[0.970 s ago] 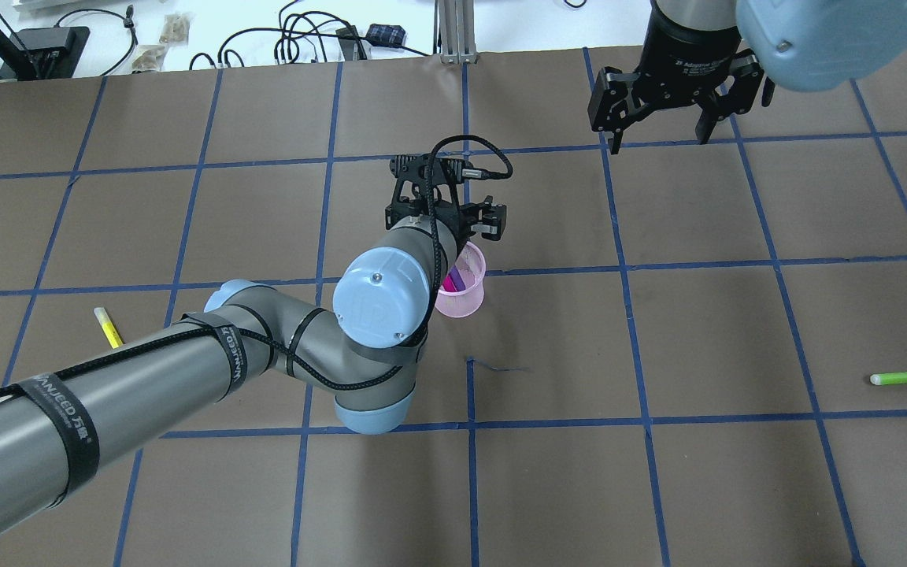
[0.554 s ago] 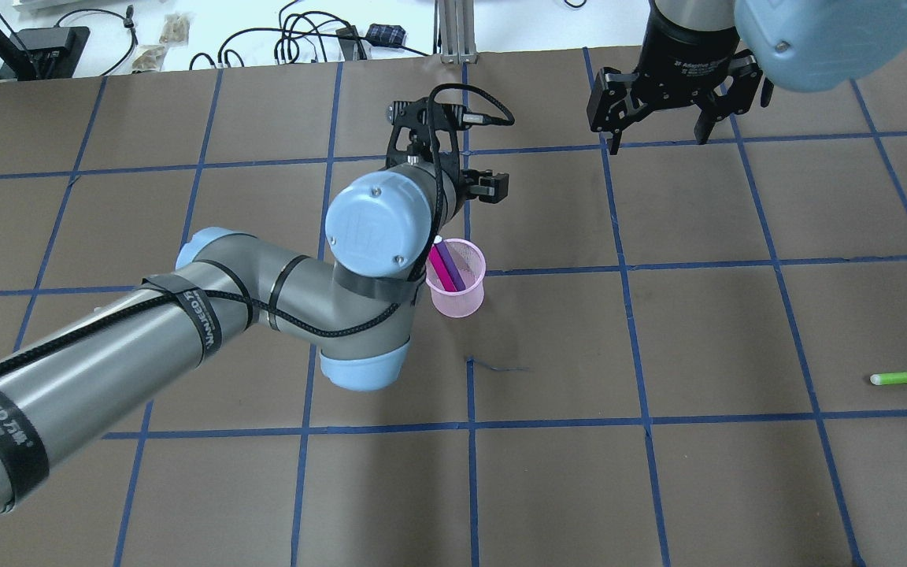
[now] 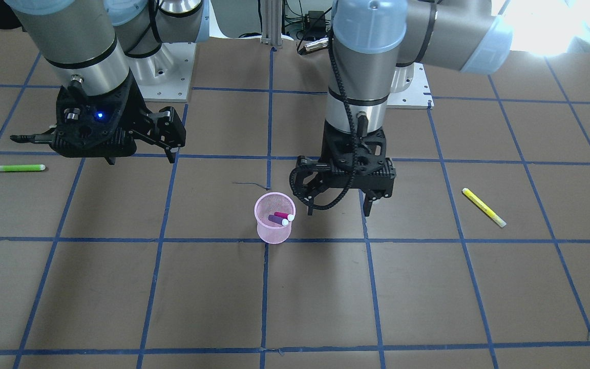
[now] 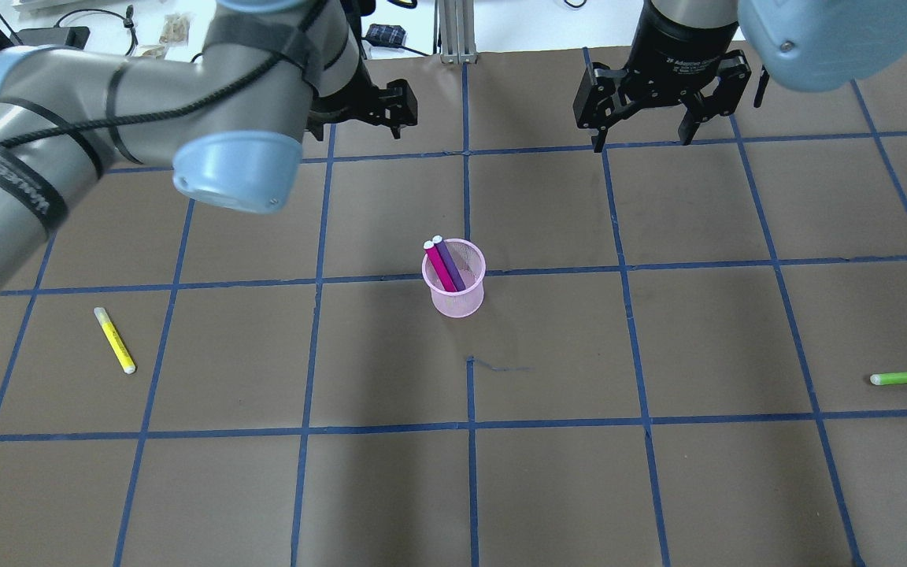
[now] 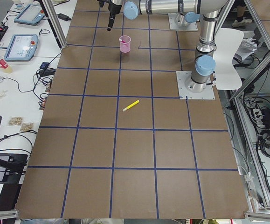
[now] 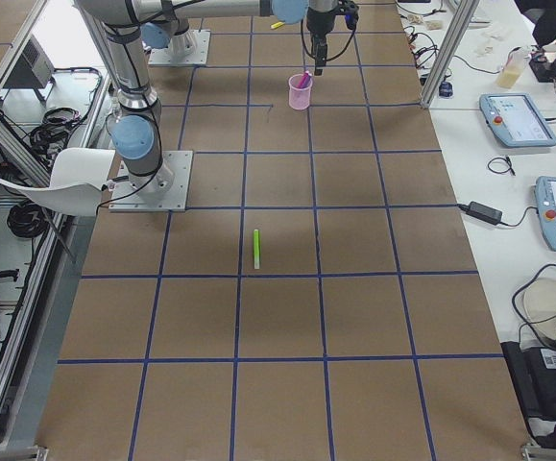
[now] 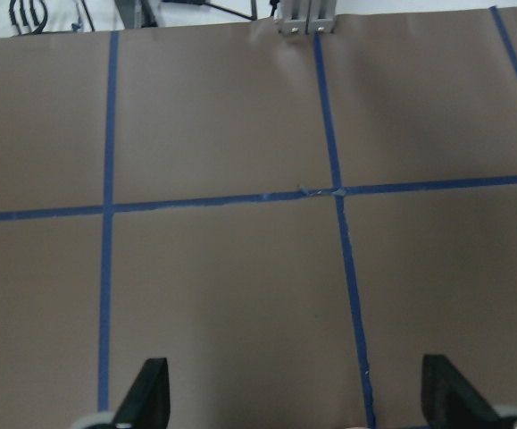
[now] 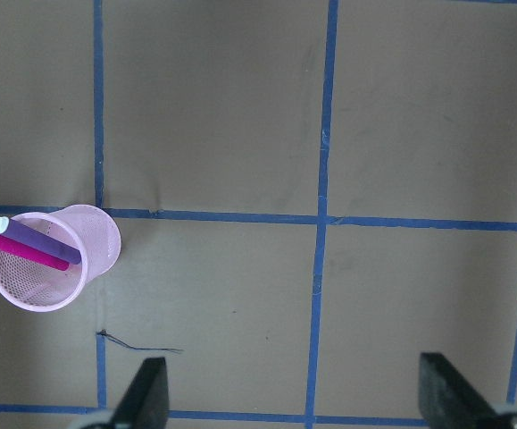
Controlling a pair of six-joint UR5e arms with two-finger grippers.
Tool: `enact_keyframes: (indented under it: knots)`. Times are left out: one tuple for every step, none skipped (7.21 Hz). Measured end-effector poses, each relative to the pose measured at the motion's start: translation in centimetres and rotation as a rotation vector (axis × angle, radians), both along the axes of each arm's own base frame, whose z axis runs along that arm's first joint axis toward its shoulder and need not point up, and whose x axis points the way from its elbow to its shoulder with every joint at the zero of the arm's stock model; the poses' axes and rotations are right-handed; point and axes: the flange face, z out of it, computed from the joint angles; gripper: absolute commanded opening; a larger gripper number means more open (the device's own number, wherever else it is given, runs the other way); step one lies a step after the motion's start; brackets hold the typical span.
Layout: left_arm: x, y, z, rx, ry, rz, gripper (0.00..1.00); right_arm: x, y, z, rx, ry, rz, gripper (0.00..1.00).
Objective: Insert purple and pink pens into pink cup
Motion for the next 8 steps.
enact_keyframes:
  knots:
    - [3.7, 0.0, 1.2, 0.104, 0.008, 0.056, 1.00, -0.1, -0.1, 0.1, -0.008, 0.000, 0.019, 1.00]
    - [6.6, 0.6, 2.2, 0.183, 0.028, 0.098, 1.00, -0.2, -0.3, 0.2, -0.023, 0.002, 0.028, 1.00]
    - [8.1, 1.7, 3.1, 0.224, 0.031, 0.109, 1.00, -0.3, -0.4, 0.3, -0.034, 0.004, 0.030, 1.00]
    - [8.4, 3.0, 4.0, 0.239, 0.027, 0.083, 1.00, -0.3, -0.5, 0.3, -0.038, 0.005, 0.028, 1.00]
    - [8.0, 4.1, 4.5, 0.242, 0.023, 0.035, 1.00, -0.3, -0.5, 0.3, -0.039, 0.005, 0.024, 1.00]
    - [7.4, 5.0, 4.5, 0.243, 0.018, -0.007, 1.00, -0.3, -0.5, 0.3, -0.039, 0.005, 0.023, 1.00]
    - [7.0, 5.5, 4.3, 0.243, 0.014, -0.027, 1.00, -0.3, -0.5, 0.3, -0.040, 0.005, 0.023, 1.00]
    - [6.8, 5.6, 4.2, 0.239, 0.010, -0.032, 1.00, -0.3, -0.4, 0.4, -0.040, 0.005, 0.022, 1.00]
